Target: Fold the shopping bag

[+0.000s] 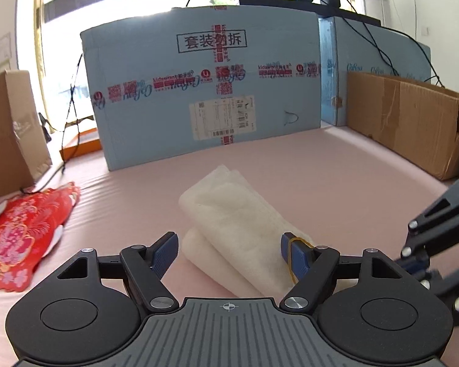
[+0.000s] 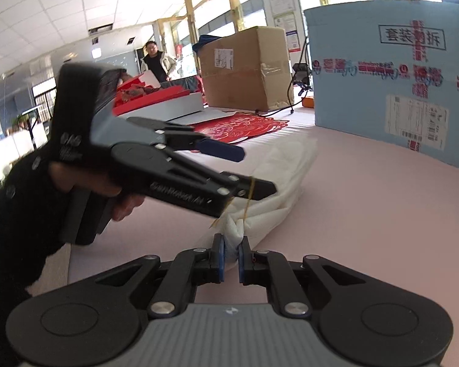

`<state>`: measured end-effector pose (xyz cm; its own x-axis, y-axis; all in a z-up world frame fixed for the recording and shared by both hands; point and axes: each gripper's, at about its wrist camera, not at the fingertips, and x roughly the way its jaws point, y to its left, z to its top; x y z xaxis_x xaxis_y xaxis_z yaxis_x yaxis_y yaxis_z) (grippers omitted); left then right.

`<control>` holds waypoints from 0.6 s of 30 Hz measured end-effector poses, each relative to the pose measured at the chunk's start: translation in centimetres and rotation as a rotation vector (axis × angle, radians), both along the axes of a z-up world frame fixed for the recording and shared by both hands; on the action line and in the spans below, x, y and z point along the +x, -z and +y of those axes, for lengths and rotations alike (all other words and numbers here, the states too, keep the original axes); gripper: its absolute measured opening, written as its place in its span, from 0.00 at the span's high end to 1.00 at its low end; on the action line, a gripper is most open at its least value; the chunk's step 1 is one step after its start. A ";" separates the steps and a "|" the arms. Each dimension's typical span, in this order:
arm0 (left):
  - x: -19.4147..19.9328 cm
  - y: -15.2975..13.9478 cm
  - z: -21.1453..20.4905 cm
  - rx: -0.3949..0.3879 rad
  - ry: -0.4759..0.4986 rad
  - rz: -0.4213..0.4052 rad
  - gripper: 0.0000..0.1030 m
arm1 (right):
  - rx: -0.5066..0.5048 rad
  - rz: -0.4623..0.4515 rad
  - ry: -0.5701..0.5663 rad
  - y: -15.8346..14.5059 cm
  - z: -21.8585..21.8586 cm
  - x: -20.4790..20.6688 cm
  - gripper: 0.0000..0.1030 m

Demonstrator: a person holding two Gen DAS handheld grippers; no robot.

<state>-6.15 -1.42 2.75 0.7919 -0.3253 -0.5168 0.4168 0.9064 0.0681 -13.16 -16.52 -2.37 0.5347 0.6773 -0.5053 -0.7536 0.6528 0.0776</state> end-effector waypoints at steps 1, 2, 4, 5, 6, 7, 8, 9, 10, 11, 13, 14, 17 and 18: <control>0.5 0.3 -0.1 0.023 -0.009 -0.002 0.26 | -0.020 -0.011 -0.006 0.0 0.2 -0.2 0.91; 1.0 0.6 -0.1 0.045 -0.018 -0.003 0.26 | -0.018 -0.002 0.002 0.0 -0.1 0.0 0.91; 1.5 1.3 0.6 0.070 -0.025 -0.005 0.25 | 0.010 0.037 0.033 0.0 -0.9 0.5 0.91; 1.3 1.5 0.9 0.071 -0.012 -0.007 0.25 | 0.023 0.056 0.049 0.1 -1.4 0.8 0.92; 0.7 1.7 1.0 0.075 -0.003 -0.013 0.25 | 0.053 0.091 0.073 0.1 -2.1 1.4 0.92; 0.0 1.8 1.0 0.078 0.019 -0.025 0.25 | 0.080 0.122 0.101 0.2 -2.7 1.9 0.92; -0.7 1.8 0.9 0.090 0.042 -0.034 0.25 | 0.107 0.160 0.126 0.4 -3.3 2.4 0.92; -1.4 1.7 0.6 0.119 0.044 -0.053 0.25 | 0.137 0.204 0.151 0.5 -3.9 3.0 0.92; -2.1 1.7 0.2 0.155 0.037 -0.076 0.25 | 0.158 0.235 0.165 0.7 -4.3 3.4 0.92; -2.8 1.7 -0.2 0.192 0.030 -0.099 0.25 | 0.173 0.260 0.174 0.8 -4.5 3.7 0.92; -3.8 1.9 -0.6 0.262 0.017 -0.139 0.25 | 0.214 0.318 0.200 1.1 -5.2 4.2 0.92; -4.1 2.0 -0.8 0.300 0.007 -0.155 0.24 | 0.232 0.344 0.215 1.4 -5.6 4.4 0.92; -3.8 2.7 -0.9 0.452 -0.034 -0.216 0.24 | 0.233 0.362 0.229 1.7 -5.9 4.6 0.92; -3.5 3.1 -0.8 0.474 -0.044 -0.225 0.24 | 0.228 0.358 0.228 1.7 -5.8 4.7 0.92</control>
<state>-9.67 -2.20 -0.32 0.9079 -0.0610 -0.4147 0.3070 0.7704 0.5588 -8.43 -22.30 -4.12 0.5018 0.6779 -0.5373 -0.4931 0.7345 0.4662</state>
